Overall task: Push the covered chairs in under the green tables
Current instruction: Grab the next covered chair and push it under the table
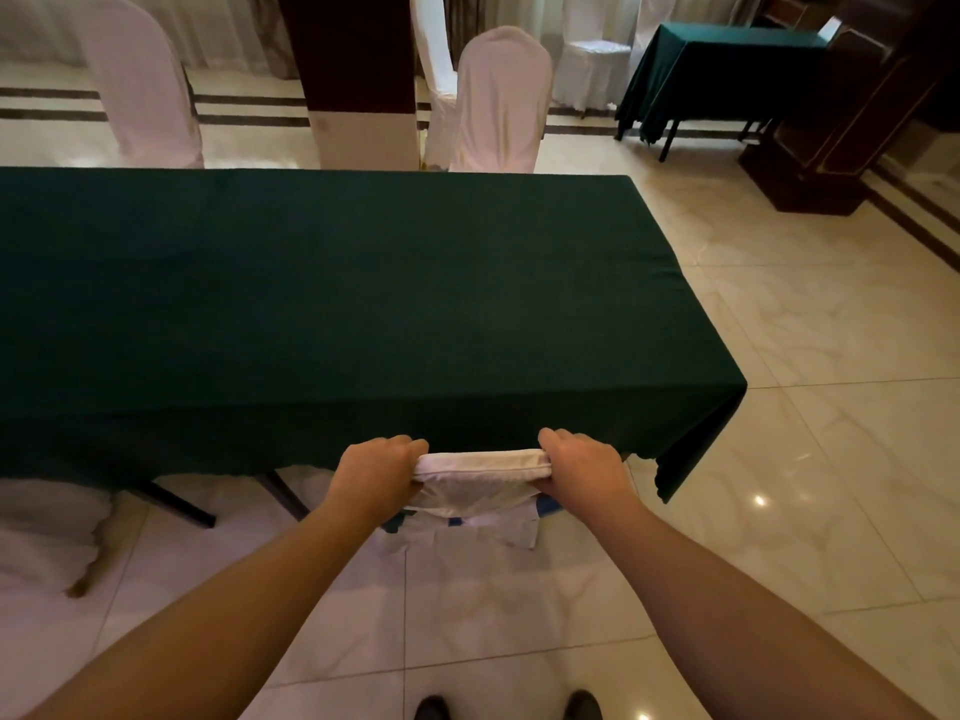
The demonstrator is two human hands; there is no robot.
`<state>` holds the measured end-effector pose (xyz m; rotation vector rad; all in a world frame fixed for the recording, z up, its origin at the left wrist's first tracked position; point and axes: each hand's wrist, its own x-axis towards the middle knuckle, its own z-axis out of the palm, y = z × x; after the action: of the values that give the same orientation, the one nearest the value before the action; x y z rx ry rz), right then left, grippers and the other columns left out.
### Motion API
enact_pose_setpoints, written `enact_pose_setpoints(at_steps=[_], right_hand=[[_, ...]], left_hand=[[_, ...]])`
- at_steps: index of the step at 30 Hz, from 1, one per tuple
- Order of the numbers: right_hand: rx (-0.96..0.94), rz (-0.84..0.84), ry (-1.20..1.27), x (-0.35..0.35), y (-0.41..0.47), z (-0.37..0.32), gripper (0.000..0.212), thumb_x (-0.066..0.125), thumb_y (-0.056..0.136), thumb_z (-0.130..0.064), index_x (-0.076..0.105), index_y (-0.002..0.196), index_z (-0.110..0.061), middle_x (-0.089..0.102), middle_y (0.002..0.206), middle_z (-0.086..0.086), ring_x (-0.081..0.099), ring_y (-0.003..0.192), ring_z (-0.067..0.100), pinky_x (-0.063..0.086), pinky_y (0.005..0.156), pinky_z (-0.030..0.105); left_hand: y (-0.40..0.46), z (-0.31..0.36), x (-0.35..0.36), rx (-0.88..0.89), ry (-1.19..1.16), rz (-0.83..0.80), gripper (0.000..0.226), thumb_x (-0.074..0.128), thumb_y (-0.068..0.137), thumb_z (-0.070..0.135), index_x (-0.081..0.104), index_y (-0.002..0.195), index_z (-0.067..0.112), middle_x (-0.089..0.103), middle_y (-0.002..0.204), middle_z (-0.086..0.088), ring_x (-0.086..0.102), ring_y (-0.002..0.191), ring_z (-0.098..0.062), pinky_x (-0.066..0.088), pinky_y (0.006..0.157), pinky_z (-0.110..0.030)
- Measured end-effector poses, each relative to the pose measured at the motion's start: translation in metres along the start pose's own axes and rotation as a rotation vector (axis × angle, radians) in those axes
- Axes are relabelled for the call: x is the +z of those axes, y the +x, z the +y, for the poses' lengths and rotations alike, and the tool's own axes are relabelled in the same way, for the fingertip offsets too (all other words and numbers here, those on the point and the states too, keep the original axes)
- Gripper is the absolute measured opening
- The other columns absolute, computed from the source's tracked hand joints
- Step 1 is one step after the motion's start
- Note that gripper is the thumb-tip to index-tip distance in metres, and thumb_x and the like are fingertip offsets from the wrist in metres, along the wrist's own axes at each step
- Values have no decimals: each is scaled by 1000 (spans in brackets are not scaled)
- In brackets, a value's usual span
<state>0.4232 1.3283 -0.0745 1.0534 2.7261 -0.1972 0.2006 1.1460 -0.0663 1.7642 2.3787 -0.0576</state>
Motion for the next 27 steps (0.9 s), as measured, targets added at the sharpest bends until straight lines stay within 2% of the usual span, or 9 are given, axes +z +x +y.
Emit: enact_pose_setpoints(at_steps=[4,7,14,16,19,21,22,24,27], right_hand=[[-12,-13,-4,-3,13,4,58,88,71,-40,34,89,-38,36,76,-16,48,75,13,38,60,34],[23,-23,-11,-4,26,10,60,89,68,-40,32,85,-39,40,77,-15,47,72,11,39,59,33],[54,-32,-14,-3,39,17,63,90,65,-42,30,85,-41,40,78,-15,45,69,9,39,56,32],[30,-32,12,-4,37,19,64,90,66,-42,28,84,-41,40,78,-16,44,70,9,36,54,30],[-37,-47,120,-8,32,25,58,87,66,-53,35,89,-43,45,84,-17,46,74,7,38,56,27],[-85,-55,226,-14,28,36,59,76,64,-73,45,106,-44,51,98,-18,49,86,7,46,68,30],[-107,-67,268,-17,25,46,71,65,63,-84,46,119,-45,54,111,-17,49,98,7,48,79,34],[-172,-74,287,-22,21,68,99,42,61,-100,36,143,-44,47,141,-12,43,125,14,42,101,44],[-176,-42,309,-32,23,118,103,34,67,-100,15,153,-48,25,163,-9,21,147,19,27,116,51]], left_hand=[[9,-1,-3,-1,2,3,40,81,71,48,54,98,34,56,84,12,53,69,-8,37,61,-25],[19,1,-8,-13,14,3,46,85,65,45,53,95,34,57,83,10,52,67,-8,40,61,-26],[35,0,-8,-11,-11,-23,43,83,69,47,51,95,33,58,85,10,52,67,-7,41,63,-26],[36,-2,-12,1,-57,-72,43,79,69,55,48,93,36,58,86,12,51,69,-5,41,64,-26],[37,1,-26,-13,-200,-144,54,62,61,84,51,91,41,58,83,18,55,69,-2,45,63,-23],[44,14,-41,10,-271,-152,72,50,55,97,53,104,45,62,96,22,58,79,-1,47,69,-22],[52,26,-48,33,-285,-165,83,47,53,99,50,117,48,61,110,23,58,89,-1,47,75,-23],[67,56,-58,49,-347,-193,103,49,50,100,35,138,49,51,133,19,53,110,-4,47,90,-31],[103,115,-66,79,-379,-175,115,54,49,99,22,146,48,38,148,16,42,126,-5,43,101,-35]])
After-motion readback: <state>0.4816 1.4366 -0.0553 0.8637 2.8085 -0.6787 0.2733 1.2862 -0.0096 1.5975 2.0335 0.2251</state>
